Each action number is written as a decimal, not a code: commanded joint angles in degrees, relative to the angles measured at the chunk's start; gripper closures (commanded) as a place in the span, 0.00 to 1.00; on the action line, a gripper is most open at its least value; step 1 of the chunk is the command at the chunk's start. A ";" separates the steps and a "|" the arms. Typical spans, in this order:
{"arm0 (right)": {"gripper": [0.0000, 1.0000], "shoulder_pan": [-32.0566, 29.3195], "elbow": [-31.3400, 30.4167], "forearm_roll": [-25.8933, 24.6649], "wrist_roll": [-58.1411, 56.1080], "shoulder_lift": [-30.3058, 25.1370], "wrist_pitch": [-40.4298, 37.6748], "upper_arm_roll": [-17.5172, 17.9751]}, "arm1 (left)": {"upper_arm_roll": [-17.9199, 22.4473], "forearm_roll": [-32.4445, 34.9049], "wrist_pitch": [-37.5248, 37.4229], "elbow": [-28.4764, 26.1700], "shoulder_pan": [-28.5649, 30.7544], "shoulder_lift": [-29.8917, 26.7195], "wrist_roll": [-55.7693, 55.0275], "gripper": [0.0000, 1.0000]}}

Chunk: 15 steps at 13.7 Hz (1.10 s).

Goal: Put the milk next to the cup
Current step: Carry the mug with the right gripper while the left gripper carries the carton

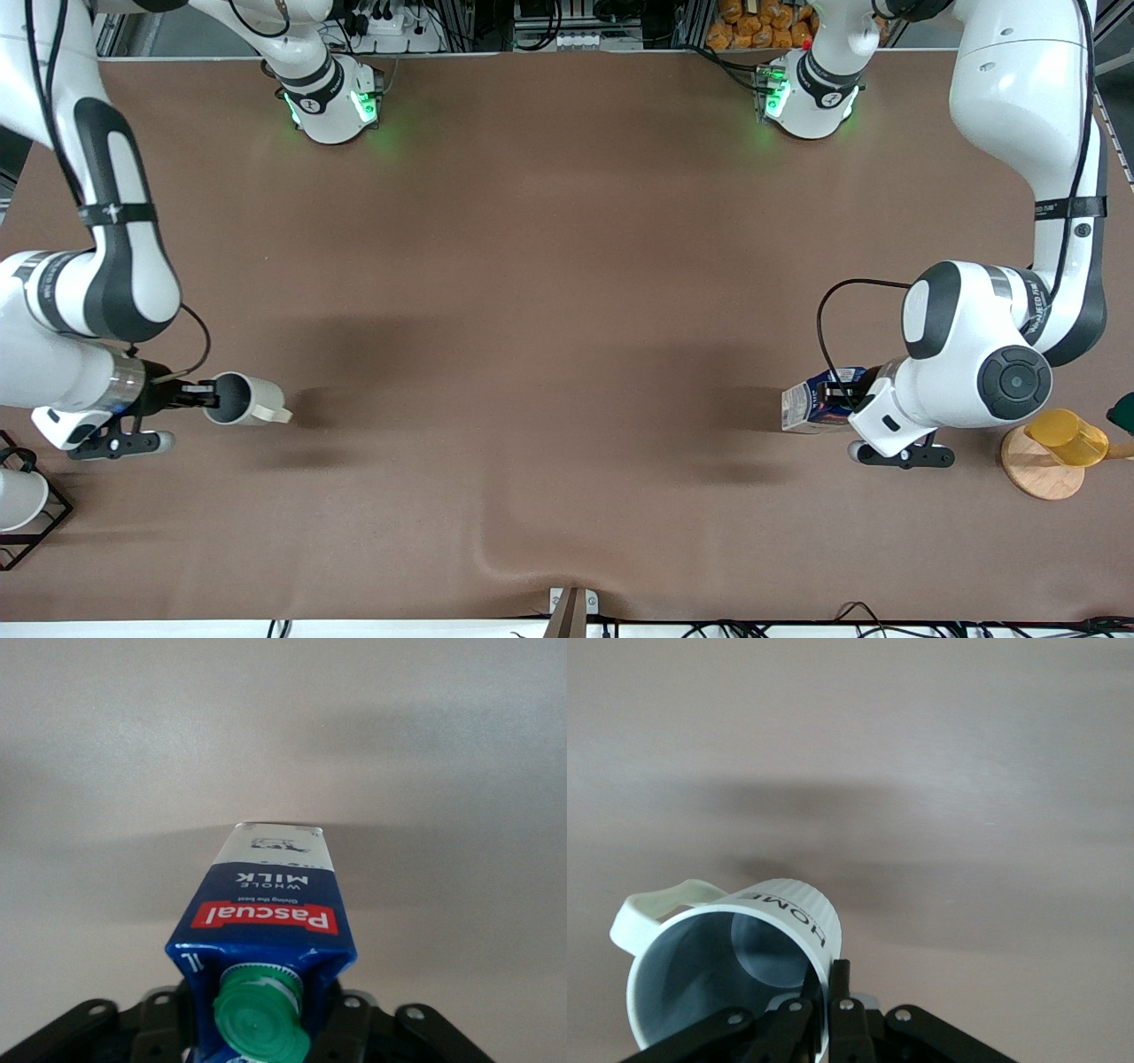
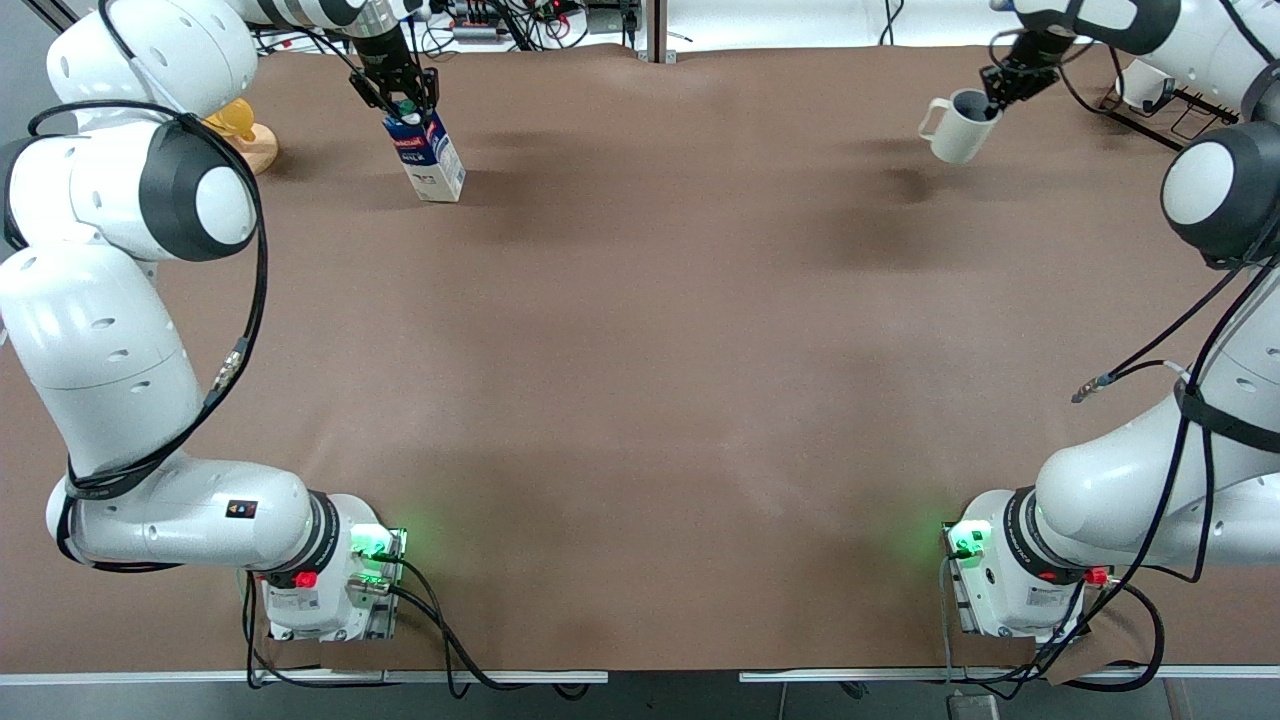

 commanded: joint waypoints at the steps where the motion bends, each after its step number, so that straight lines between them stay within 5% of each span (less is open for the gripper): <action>1: 1.00 5.84 1.37 1.29 12.35 -0.92 -1.03 0.93 | 0.32 1.63 -0.21 0.76 -0.64 -0.58 -0.67 0.62; 7: 1.00 22.01 5.24 1.21 41.36 0.74 -0.24 0.94 | -0.21 1.54 -0.82 0.85 -0.47 -3.39 -0.76 0.66; 15: 1.00 35.90 8.14 0.33 62.92 8.82 9.86 0.41 | -2.40 0.75 -7.32 0.68 -0.47 -8.22 -0.85 0.66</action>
